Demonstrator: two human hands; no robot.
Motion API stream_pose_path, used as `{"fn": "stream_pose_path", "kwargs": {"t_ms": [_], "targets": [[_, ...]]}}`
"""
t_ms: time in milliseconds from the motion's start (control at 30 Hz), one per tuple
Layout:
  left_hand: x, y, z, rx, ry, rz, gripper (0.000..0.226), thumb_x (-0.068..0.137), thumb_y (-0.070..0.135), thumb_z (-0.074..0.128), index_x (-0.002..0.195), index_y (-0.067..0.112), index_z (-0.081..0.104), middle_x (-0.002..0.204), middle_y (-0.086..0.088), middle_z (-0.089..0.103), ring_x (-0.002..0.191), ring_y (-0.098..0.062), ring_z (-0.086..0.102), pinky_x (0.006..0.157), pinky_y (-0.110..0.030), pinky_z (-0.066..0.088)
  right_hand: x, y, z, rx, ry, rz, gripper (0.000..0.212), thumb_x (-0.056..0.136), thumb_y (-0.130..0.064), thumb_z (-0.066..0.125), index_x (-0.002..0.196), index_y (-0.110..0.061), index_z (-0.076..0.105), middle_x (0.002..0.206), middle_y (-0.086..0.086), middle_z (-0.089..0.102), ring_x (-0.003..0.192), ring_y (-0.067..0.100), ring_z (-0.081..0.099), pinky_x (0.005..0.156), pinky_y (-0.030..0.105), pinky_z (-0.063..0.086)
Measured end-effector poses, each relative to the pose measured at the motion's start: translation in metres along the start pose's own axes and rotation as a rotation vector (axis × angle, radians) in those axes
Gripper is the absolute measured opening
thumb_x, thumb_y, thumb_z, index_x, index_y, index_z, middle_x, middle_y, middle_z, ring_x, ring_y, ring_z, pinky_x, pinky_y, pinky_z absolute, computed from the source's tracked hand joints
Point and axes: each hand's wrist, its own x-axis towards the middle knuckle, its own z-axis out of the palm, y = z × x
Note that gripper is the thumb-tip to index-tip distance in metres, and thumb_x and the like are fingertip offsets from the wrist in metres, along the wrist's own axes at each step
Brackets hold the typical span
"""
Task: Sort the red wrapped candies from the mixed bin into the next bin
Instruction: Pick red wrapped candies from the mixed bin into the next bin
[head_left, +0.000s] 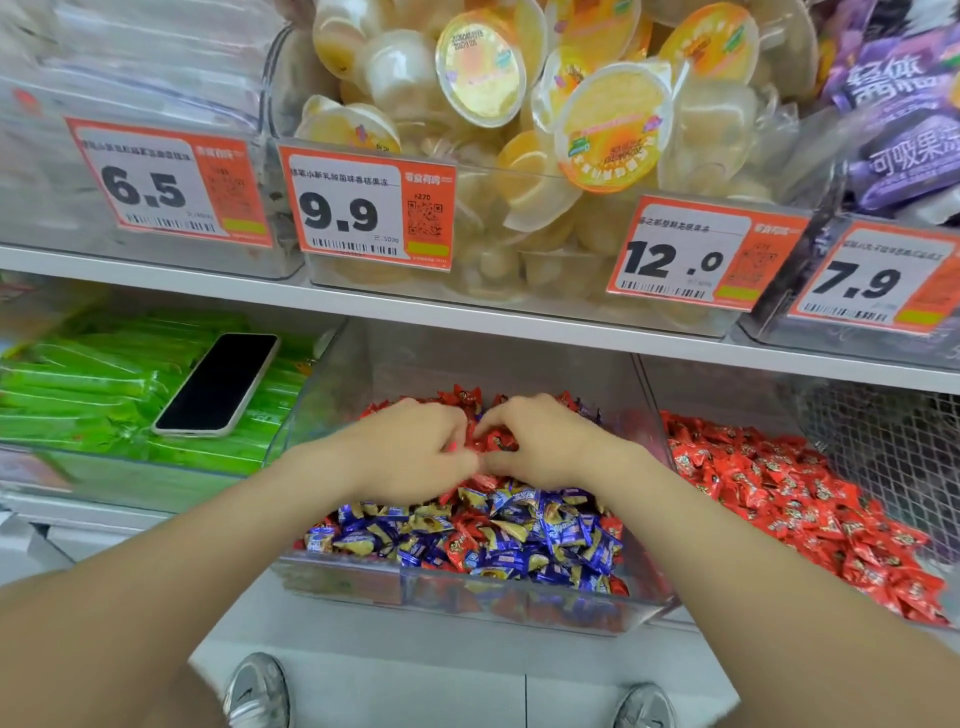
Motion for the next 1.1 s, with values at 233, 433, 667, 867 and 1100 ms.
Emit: {"fn": "stream_pose_path", "kwargs": {"t_ms": [233, 433, 667, 867, 1100], "targets": [[0.009, -0.011, 0.001, -0.124, 0.201, -0.055, 0.048, 0.110, 0.046, 0.038, 0.079, 0.012, 0.050, 0.067, -0.001, 0.059, 0.062, -0.020, 0.055, 0.060, -0.038, 0.042, -0.016, 0.009, -0.015, 0.242, 0.089, 0.094, 0.018, 0.105, -0.033, 0.059, 0.109, -0.021, 0.072, 0.083, -0.008, 0.066, 0.069, 0.009, 0.060, 0.063, 0.025, 0.044], [0.034, -0.033, 0.013, -0.016, 0.238, 0.055, 0.017, 0.110, 0.024, 0.042, 0.102, 0.019, 0.057, 0.092, 0.000, 0.064, 0.083, -0.023, 0.064, 0.079, -0.049, 0.055, -0.027, 0.007, -0.021, 0.445, 0.198, 0.223, 0.032, 0.102, -0.017, 0.049, 0.084, -0.021, 0.076, 0.070, 0.002, 0.069, 0.047, 0.012, 0.051, 0.047, 0.021, 0.040], [0.043, -0.031, 0.018, 0.081, -0.112, 0.061, 0.067, 0.095, 0.036, 0.058, 0.158, 0.027, 0.039, 0.153, -0.001, 0.049, 0.143, -0.022, 0.042, 0.118, -0.039, 0.037, -0.018, -0.001, -0.017, 0.302, 0.235, 0.235, 0.034, 0.098, -0.031, 0.053, 0.095, -0.008, 0.077, 0.074, 0.011, 0.074, 0.072, 0.029, 0.068, 0.076, 0.038, 0.058], [0.044, -0.034, 0.016, 0.100, -0.142, 0.074, 0.064, 0.084, 0.057, 0.079, 0.140, 0.033, 0.057, 0.125, 0.011, 0.054, 0.123, -0.017, 0.051, 0.104, -0.037, 0.045, 0.008, -0.001, -0.004, 0.129, 0.168, 0.071, 0.035, 0.108, -0.029, 0.052, 0.138, -0.019, 0.069, 0.136, 0.005, 0.070, 0.125, 0.029, 0.064, 0.103, 0.038, 0.053], [0.037, -0.039, 0.001, 0.033, -0.128, 0.047, 0.036, 0.087, 0.042, 0.082, 0.120, 0.040, 0.069, 0.120, 0.012, 0.062, 0.116, -0.016, 0.053, 0.104, -0.040, 0.046, 0.016, -0.006, -0.001, 0.093, -0.210, -0.075, 0.055, 0.100, -0.054, 0.065, 0.145, -0.025, 0.058, 0.139, 0.002, 0.061, 0.126, 0.026, 0.058, 0.107, 0.044, 0.049]]}}
